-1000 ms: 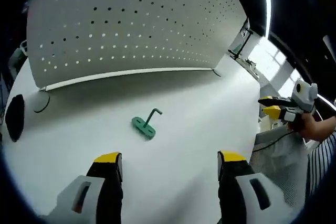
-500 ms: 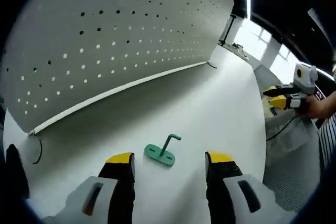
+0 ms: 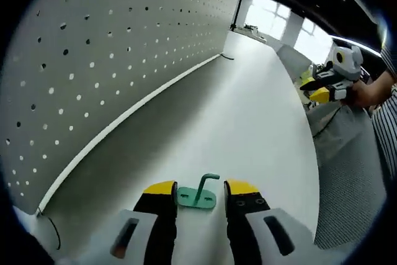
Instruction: Insert the hook assembly into the mounting plate slot until the hook locks in place.
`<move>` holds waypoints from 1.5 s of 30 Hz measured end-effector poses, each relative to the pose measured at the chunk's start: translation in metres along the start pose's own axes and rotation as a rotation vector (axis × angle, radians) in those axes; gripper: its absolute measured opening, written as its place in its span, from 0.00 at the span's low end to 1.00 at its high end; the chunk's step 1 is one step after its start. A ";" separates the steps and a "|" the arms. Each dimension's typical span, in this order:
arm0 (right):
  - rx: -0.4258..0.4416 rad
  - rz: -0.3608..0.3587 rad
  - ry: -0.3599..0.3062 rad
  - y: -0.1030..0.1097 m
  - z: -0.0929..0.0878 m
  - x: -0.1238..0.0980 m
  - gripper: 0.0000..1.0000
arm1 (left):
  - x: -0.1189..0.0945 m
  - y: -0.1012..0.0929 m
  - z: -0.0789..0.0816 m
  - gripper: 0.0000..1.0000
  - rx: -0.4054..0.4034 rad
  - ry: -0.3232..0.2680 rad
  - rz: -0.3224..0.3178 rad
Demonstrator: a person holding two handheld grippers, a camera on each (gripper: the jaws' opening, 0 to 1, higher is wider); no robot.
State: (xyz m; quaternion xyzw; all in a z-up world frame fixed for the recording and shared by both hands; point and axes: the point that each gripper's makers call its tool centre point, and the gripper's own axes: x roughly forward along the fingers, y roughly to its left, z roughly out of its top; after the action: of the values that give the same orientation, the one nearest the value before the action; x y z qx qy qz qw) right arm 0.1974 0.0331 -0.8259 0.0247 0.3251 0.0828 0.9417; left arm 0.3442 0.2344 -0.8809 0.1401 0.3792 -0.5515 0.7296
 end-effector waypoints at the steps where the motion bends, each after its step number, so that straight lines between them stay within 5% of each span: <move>1: 0.002 0.000 0.000 0.000 0.000 0.000 0.24 | 0.001 0.000 0.001 0.30 0.004 0.002 -0.004; 6: 0.008 0.004 0.006 0.001 -0.001 0.003 0.24 | 0.008 -0.006 0.004 0.24 0.021 0.027 -0.069; 16: 0.018 0.013 0.022 0.004 -0.007 0.006 0.23 | 0.018 -0.003 0.011 0.11 0.021 0.052 -0.096; 37: 0.021 0.024 0.013 0.008 -0.002 0.010 0.21 | 0.007 0.020 0.017 0.01 0.023 0.070 0.039; 45: 0.010 0.045 -0.008 0.016 0.008 0.011 0.21 | -0.011 0.020 0.039 0.01 -0.077 -0.027 0.131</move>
State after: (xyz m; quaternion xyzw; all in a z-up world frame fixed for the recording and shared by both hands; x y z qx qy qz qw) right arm 0.2090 0.0510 -0.8248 0.0371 0.3213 0.1023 0.9407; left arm 0.3768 0.2251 -0.8508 0.1290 0.3801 -0.4897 0.7740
